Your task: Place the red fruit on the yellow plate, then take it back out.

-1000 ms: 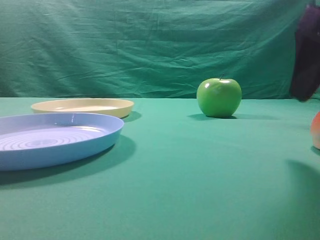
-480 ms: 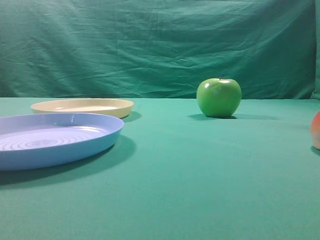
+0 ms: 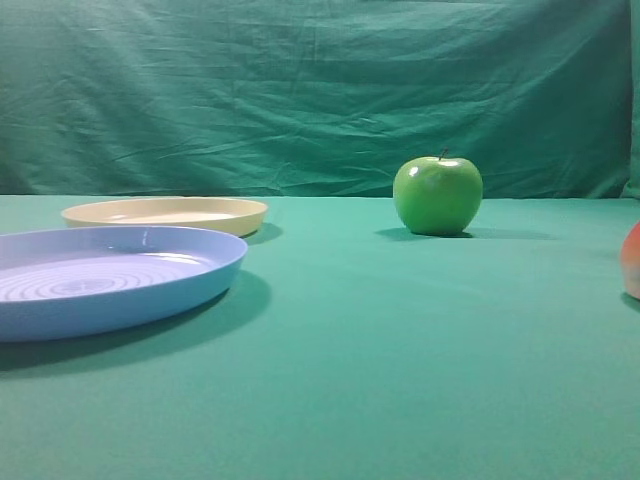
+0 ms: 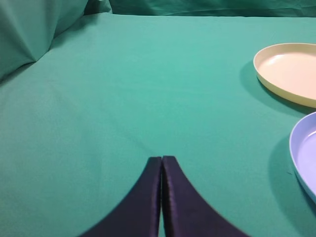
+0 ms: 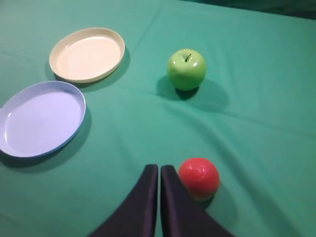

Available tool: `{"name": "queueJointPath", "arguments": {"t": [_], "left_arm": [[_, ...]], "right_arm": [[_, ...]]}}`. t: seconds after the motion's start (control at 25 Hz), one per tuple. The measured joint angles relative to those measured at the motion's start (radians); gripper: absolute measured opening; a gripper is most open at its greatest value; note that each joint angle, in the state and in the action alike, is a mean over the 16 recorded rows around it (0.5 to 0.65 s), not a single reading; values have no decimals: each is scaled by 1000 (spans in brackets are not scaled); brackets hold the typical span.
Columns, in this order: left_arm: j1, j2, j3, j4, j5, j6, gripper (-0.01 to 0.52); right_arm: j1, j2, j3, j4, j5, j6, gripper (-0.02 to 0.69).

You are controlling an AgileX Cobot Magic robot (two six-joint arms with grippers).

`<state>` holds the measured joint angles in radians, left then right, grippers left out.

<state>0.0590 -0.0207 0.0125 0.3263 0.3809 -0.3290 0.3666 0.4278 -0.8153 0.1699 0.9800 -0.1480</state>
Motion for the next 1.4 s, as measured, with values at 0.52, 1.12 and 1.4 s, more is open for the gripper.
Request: {"name": "queueJointPath", "arguments": {"t": [0.52, 1.12, 1.4], "left_arm": [[0, 0, 0, 0, 0, -1, 0], [0, 0, 0, 0, 0, -2, 0], [0, 0, 0, 0, 0, -2, 0]], "right_arm": [[-217, -276, 310, -25, -299, 1, 0], [-325, -434, 758, -27, -534, -1, 0], [-325, -438, 827, -27, -563, -29, 0]]}}
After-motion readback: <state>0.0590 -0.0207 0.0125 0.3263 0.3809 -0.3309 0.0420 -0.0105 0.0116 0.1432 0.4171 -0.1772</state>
